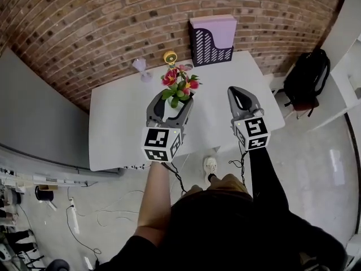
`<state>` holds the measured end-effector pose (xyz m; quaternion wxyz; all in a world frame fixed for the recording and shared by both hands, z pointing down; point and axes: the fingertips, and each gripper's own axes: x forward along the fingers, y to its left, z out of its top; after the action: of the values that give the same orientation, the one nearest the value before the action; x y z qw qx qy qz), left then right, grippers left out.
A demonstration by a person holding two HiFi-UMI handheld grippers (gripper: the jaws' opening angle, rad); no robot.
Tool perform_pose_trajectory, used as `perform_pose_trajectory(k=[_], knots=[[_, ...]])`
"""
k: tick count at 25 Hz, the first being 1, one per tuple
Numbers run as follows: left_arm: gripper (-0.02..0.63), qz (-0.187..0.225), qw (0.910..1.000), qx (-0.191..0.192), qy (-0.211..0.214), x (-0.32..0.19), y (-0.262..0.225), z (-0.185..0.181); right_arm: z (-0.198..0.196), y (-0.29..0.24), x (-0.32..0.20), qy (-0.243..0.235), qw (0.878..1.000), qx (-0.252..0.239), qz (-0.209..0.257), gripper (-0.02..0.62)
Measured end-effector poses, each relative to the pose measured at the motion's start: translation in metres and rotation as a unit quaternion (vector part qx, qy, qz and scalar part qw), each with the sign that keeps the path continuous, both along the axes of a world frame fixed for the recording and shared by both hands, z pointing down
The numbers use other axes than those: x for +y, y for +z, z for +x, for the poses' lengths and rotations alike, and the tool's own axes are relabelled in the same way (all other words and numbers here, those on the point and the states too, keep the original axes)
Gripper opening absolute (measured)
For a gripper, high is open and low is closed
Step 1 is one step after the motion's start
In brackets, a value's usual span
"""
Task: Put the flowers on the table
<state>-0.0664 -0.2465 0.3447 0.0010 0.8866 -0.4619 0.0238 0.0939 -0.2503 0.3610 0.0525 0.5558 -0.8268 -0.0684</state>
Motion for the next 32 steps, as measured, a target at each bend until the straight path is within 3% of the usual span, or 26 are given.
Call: perform_pose_trajectory(k=[7,14,18,25,32], knots=[[0.333,-0.001,1.0,-0.003,-0.007,-0.091,0.003,0.044,0.033,-0.005,-0.104,-0.024,1.0,0.007,-0.004,0.0],[0.331,-0.02,0.9997,-0.009,-0.012,-0.156,0.023,0.076,0.064,0.011,-0.17,-0.026,0.999,-0.004,-0.02,0.0],[0.331,-0.032,0.9991,-0.023,-0.016,-0.185,0.046,0.088,0.079,0.03,-0.195,-0.019,0.999,-0.011,-0.039,0.0],[0.331,-0.065,0.9977,-0.015,-0.005,-0.225,0.101,0.101,0.098,0.071,-0.221,0.001,0.996,-0.035,-0.079,0.0],[0.33,-0.117,0.993,0.015,-0.001,-0.259,0.17,0.104,0.101,0.101,-0.23,0.006,0.994,-0.024,-0.106,0.0]])
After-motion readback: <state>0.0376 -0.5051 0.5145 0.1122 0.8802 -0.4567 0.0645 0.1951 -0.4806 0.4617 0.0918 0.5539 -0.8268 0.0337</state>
